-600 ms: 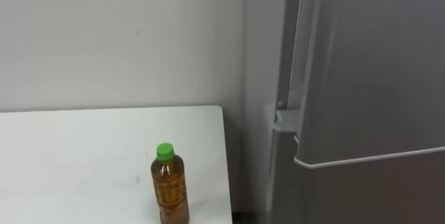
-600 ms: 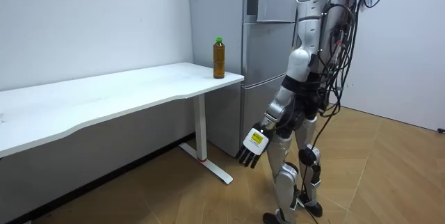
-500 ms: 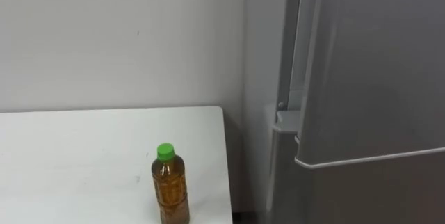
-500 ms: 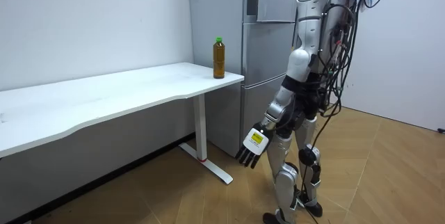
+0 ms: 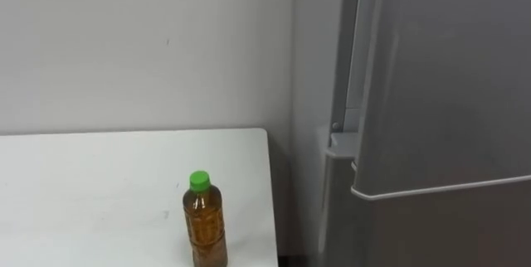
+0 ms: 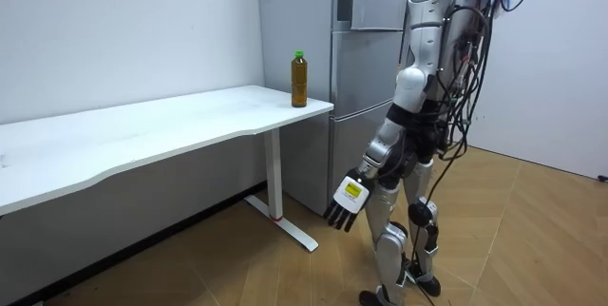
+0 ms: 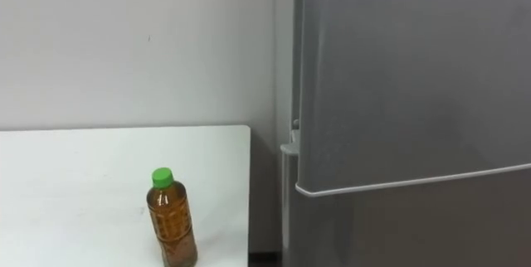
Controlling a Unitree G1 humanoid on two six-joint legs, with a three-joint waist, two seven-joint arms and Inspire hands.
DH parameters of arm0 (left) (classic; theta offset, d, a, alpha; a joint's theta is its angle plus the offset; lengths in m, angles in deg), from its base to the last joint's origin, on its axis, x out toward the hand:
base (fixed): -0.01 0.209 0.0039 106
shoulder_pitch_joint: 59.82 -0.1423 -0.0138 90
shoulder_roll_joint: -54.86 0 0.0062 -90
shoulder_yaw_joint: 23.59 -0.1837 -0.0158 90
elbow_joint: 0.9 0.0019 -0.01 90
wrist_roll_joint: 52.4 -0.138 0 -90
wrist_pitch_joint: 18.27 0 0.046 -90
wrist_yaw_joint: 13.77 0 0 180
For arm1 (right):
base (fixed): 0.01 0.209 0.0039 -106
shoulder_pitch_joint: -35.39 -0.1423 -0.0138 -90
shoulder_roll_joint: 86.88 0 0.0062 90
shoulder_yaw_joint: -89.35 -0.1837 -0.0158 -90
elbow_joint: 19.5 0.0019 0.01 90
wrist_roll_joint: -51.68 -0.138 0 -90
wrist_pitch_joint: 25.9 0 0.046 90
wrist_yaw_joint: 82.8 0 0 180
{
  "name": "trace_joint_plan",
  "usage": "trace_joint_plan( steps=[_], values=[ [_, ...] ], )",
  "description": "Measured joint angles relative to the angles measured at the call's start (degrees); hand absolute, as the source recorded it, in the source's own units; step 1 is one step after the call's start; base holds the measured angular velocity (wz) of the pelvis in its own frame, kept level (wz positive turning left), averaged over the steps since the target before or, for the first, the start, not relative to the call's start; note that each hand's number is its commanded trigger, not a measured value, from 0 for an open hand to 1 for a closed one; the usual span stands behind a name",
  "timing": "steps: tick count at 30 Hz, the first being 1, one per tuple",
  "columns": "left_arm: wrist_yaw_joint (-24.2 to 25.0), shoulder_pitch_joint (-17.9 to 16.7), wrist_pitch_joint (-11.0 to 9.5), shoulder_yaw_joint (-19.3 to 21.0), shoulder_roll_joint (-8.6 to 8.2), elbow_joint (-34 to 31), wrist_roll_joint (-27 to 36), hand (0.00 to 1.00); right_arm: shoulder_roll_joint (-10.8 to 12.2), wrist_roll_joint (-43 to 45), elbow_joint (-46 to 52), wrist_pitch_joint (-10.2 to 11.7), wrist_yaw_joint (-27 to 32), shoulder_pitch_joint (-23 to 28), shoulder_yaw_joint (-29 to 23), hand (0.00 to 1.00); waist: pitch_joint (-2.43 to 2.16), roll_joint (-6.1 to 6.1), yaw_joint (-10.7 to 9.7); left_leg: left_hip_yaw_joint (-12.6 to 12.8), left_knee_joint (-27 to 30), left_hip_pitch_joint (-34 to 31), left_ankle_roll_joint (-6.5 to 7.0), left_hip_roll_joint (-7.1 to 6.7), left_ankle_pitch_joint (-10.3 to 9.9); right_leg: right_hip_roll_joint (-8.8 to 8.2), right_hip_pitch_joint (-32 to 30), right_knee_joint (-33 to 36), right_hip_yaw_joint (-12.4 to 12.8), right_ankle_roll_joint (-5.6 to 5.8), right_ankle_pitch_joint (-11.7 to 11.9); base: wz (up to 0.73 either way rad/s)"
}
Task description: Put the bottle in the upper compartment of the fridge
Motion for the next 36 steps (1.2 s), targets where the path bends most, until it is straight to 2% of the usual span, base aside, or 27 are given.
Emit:
trace_joint_plan(
  steps=[6, 7, 10, 11, 14, 16, 18, 22, 25, 29, 32, 34, 36],
  values=[
    [-3.0, -0.1, 1.4, 2.1, 0.18, -0.1, 0.0, 0.0, -0.2, -1.8, -0.3, -1.2, -0.2, -0.1, -0.5, 0.0, -0.13, 0.47, 0.1, -0.2, 0.0, 0.4, -0.02, 0.03, 0.0, 0.01, 0.3, 0.0, 0.0, 0.0, 0.0, 0.0],
    [-3.8, -0.1, 1.6, 3.0, 0.32, -0.4, 0.2, 0.0, -0.2, -1.9, -0.3, -1.3, -0.3, -0.1, -0.7, 0.0, -0.21, 0.67, 0.1, -0.4, 0.0, 0.4, -0.02, 0.04, 0.0, 0.0, 0.4, 0.0, -0.2, 0.0, 0.0, 0.04],
    [-4.8, 0.0, 1.9, 8.7, 0.66, -3.4, 0.2, 0.0, -0.3, -1.0, -0.5, -1.8, -1.3, -0.1, -3.3, 0.0, -0.08, 0.83, 0.2, -0.6, -0.1, 0.9, -0.05, 0.03, 0.0, 0.02, 1.0, 0.0, -0.2, 0.0, 0.0, 0.05],
    [-5.3, 0.0, 1.9, 9.3, 0.76, -4.4, 0.3, 0.0, -0.3, -0.9, -0.5, -1.9, -1.6, -0.1, -3.6, 0.0, -0.05, 0.86, 0.2, -0.6, -0.1, 0.9, -0.05, 0.02, 0.0, 0.02, 1.0, 0.0, -0.2, 0.0, 0.0, 0.0],
    [-6.4, 0.2, 1.9, 10.8, 1.57, -9.0, 1.1, 0.0, -0.7, -0.9, -0.5, -2.0, -2.9, 0.1, -5.1, 0.0, -0.07, 1.49, 0.1, -0.5, 0.1, 0.9, -0.01, -0.03, 0.0, -0.02, 1.1, 0.0, -0.2, 0.0, 0.0, 0.0],
    [-7.7, 1.6, 2.0, 13.0, 1.78, -11.8, 1.3, 0.0, -0.9, -0.3, -0.5, -2.5, -3.0, 0.1, -6.8, 0.0, -0.07, 2.29, 0.2, -0.5, 0.1, 0.8, 0.0, -0.06, 0.0, -0.06, 1.0, 0.0, -0.2, -0.02, 0.0, 0.0],
    [-8.9, 2.8, 1.9, 13.3, 2.24, -11.9, 2.6, 0.0, -1.6, -0.3, -0.4, -2.5, -3.0, 0.1, -6.8, 0.0, 0.02, 2.8, 0.1, -0.5, 0.1, 0.8, 0.0, -0.09, 0.0, -0.09, 0.9, 0.0, -0.2, -0.02, 0.0, 0.0],
    [-10.3, 4.6, 1.9, 13.8, 2.36, -12.7, 7.0, 0.0, -2.0, 0.2, -0.3, -2.5, -2.6, 0.2, -8.4, 0.0, -0.16, 3.78, 0.1, -0.4, 0.0, 0.8, -0.01, -0.01, 0.0, -0.01, 0.7, 0.0, -0.3, -0.01, 0.0, 0.0],
    [-12.4, 4.8, 1.7, 14.7, 2.4, -16.9, 10.2, 0.0, -2.0, 0.8, 0.9, -2.4, -2.0, 0.5, -8.3, 0.0, -0.19, 3.68, 0.4, -0.2, 0.0, 0.7, -0.07, 0.06, 0.0, 0.05, 0.3, 0.0, -0.2, -0.01, 0.0, -0.01],
    [-15.0, 5.1, 1.2, 15.3, 3.17, -22.5, 10.4, 0.0, -2.0, 0.9, 1.1, -1.9, -1.2, 1.0, -8.3, 0.0, -0.43, 3.28, 0.5, -0.4, -0.1, 0.7, -0.07, 0.02, 0.0, -0.01, 0.3, 0.0, -0.3, -0.01, 0.0, 0.0],
    [-17.1, 5.0, 1.0, 16.4, 3.64, -30.4, 11.5, 0.0, -1.9, 0.9, 2.1, -1.6, -0.4, 1.9, -8.4, 0.0, -0.34, 2.71, 0.9, -0.4, -0.1, 0.7, -0.06, 0.02, 0.0, 0.01, 0.3, 0.0, -0.2, -0.01, 0.0, 0.0],
    [-18.8, 5.3, -0.5, 16.8, 4.32, -35.3, 15.3, 0.0, -1.8, 0.9, 2.6, -1.6, -0.1, 2.7, -8.4, 0.0, -0.36, 2.38, 1.0, -0.5, -0.1, 0.8, -0.06, -0.01, 0.0, 0.01, 0.4, 0.0, 0.0, -0.01, 0.0, 0.0],
    [-19.7, 6.2, -1.1, 17.2, 4.76, -37.3, 16.9, 0.0, -1.6, 1.0, 2.6, -1.3, -0.2, 2.9, -8.4, 0.0, -0.47, 2.18, 0.9, -0.5, -0.1, 0.9, -0.06, -0.04, 0.0, -0.01, 0.6, 0.0, 0.0, -0.02, 0.0, 0.0]
  ],
)
